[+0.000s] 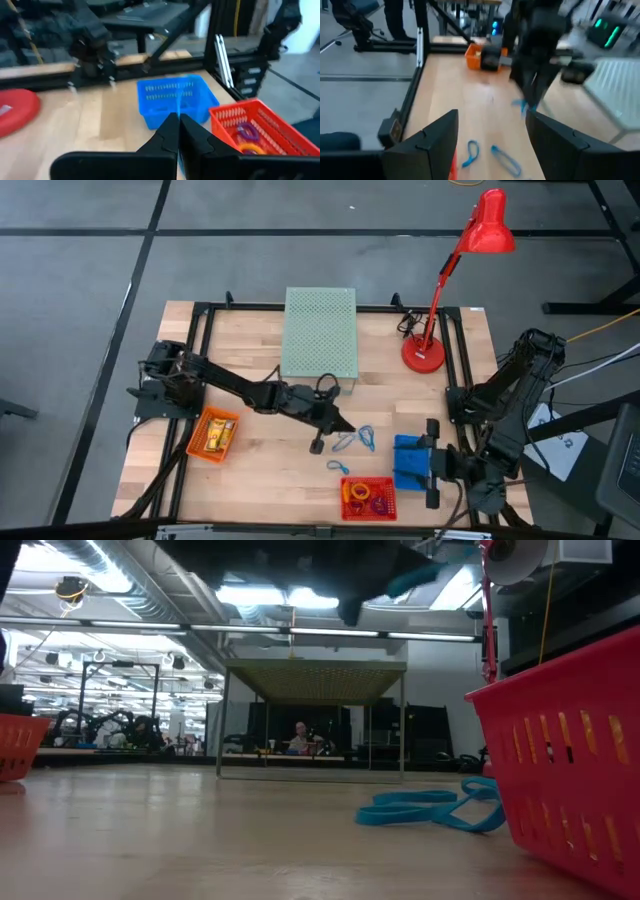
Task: Pick & Place Office Desk Supplies
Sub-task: Put the blue rubber band into the blue bin
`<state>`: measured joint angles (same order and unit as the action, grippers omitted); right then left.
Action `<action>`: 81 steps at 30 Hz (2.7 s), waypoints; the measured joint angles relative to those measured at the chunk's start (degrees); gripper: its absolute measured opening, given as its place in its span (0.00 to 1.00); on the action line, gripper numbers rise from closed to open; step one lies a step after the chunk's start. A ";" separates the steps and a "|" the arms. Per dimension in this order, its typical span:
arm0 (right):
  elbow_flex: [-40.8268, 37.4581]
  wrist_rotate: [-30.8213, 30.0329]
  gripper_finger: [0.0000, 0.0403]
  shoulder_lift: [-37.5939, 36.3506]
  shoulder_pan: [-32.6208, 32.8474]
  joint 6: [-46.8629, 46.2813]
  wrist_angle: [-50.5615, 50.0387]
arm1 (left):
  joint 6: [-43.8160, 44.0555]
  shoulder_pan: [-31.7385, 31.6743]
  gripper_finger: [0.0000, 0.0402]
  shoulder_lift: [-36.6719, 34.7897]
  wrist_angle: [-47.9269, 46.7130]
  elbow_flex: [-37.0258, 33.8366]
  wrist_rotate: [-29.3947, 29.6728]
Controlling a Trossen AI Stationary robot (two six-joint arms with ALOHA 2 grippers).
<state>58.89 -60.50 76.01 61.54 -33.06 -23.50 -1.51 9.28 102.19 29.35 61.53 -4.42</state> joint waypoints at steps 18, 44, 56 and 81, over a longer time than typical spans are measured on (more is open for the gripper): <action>0.00 -0.97 0.58 -3.40 1.36 5.29 0.79 | -5.77 1.26 0.01 22.16 -7.35 30.36 -3.26; -6.14 21.22 0.58 -7.80 11.05 45.82 39.92 | -3.16 -1.18 0.00 38.68 -9.63 50.39 -8.55; -6.14 21.31 0.58 -8.02 9.43 46.66 39.73 | -0.53 -0.88 0.01 40.66 -7.14 50.31 -8.91; -6.14 21.50 0.58 -8.04 8.09 44.67 38.81 | 0.35 -1.07 0.01 42.58 -1.05 50.33 -7.46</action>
<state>52.75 -39.00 67.96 69.63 11.62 15.31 -1.16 8.21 144.77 28.29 111.85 -11.88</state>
